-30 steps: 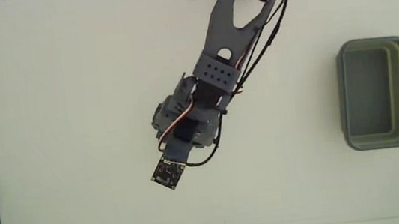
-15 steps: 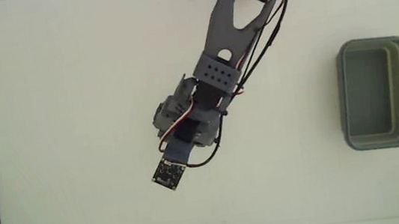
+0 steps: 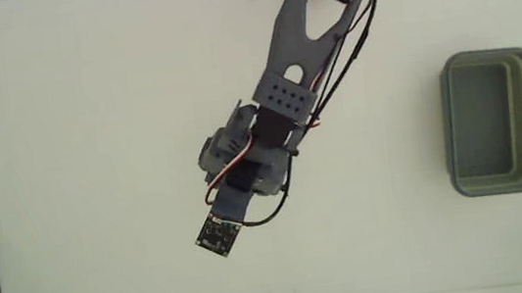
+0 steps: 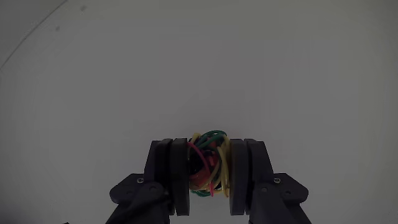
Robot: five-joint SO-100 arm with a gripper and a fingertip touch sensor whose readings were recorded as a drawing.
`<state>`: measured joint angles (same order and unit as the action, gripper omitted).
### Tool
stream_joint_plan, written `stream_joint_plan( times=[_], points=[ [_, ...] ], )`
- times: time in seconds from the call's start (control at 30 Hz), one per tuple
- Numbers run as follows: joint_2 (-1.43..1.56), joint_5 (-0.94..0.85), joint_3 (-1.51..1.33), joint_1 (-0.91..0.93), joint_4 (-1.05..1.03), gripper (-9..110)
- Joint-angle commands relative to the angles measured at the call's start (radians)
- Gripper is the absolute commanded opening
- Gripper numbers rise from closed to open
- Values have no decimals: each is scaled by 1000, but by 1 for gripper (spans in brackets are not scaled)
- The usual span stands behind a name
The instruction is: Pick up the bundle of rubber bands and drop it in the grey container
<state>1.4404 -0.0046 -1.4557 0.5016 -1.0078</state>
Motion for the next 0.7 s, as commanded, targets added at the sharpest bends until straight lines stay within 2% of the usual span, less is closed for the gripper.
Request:
stream_joint_plan(
  times=[0.0, 0.67],
  points=[
    [42, 5, 66, 22, -34, 33],
    [-8, 5, 357, 22, -275, 33]
  ],
)
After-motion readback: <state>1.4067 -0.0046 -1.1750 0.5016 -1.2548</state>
